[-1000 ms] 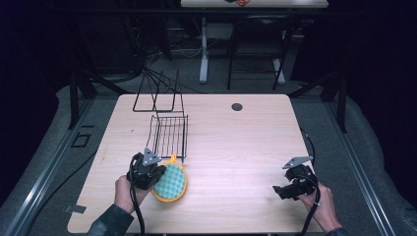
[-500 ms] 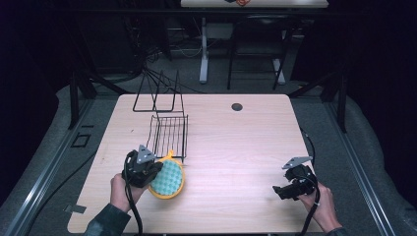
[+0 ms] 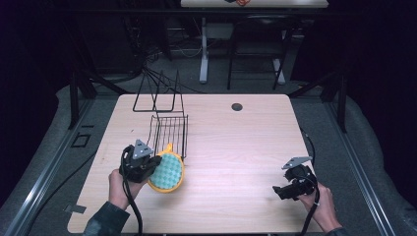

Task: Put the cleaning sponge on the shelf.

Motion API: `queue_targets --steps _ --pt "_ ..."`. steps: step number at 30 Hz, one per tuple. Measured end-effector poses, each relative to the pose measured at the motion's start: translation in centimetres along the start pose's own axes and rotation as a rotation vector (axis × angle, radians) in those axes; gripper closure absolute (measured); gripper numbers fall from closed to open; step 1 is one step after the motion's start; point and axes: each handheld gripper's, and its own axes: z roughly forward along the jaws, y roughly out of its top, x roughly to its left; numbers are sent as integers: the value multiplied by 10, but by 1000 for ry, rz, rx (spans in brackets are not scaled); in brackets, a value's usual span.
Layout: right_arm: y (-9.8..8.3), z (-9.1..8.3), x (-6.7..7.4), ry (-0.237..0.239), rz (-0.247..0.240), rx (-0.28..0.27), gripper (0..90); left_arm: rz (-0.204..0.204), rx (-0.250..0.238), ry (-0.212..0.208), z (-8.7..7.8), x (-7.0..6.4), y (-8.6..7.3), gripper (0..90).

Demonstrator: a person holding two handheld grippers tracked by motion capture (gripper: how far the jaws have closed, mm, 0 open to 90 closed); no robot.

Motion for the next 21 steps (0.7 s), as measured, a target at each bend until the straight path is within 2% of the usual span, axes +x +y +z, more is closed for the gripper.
queue_targets --steps 15,21 --pt "0 1 0 -1 -2 2 120 -36 -55 25 -4 13 7 879" --pt "1 1 1 3 -3 6 120 -64 -78 36 -5 20 8 880"
